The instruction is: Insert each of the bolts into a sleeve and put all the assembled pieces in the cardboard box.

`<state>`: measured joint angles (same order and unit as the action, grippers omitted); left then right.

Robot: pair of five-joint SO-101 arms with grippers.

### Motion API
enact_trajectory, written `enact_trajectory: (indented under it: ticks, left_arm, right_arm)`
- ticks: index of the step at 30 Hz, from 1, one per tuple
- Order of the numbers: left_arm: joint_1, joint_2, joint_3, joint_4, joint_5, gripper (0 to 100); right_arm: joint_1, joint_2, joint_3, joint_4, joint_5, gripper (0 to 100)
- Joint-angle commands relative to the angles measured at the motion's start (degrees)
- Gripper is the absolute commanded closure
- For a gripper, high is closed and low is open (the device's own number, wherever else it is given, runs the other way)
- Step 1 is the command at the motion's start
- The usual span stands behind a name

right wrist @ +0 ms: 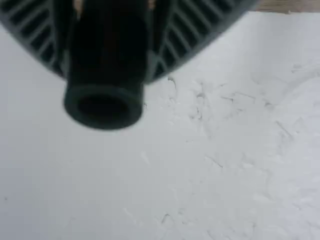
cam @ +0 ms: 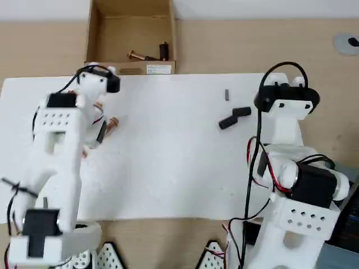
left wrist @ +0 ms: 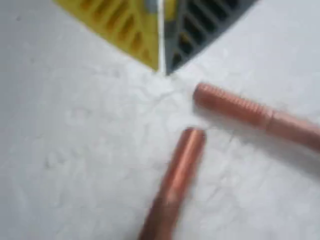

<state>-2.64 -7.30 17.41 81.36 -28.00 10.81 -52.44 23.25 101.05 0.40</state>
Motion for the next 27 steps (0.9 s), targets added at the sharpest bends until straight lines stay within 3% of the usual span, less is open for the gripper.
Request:
enact_trajectory:
  ticks: [1, 6, 27]
  left_arm:
    - [1.8, 5.7, -9.7, 1.4, -0.5, 99]
    - [1.8, 14.8, -17.3, 1.5, -0.6, 91]
    - [1.8, 31.3, -28.1, 1.5, -9.4, 90]
  right_arm:
    - [0.7, -0.9, 0.0, -0.6, 0.1, 98.8]
    - [0.7, -1.0, 0.0, -0.6, 0.1, 98.8]
    - [0.7, -0.7, 0.0, -0.7, 0.1, 98.8]
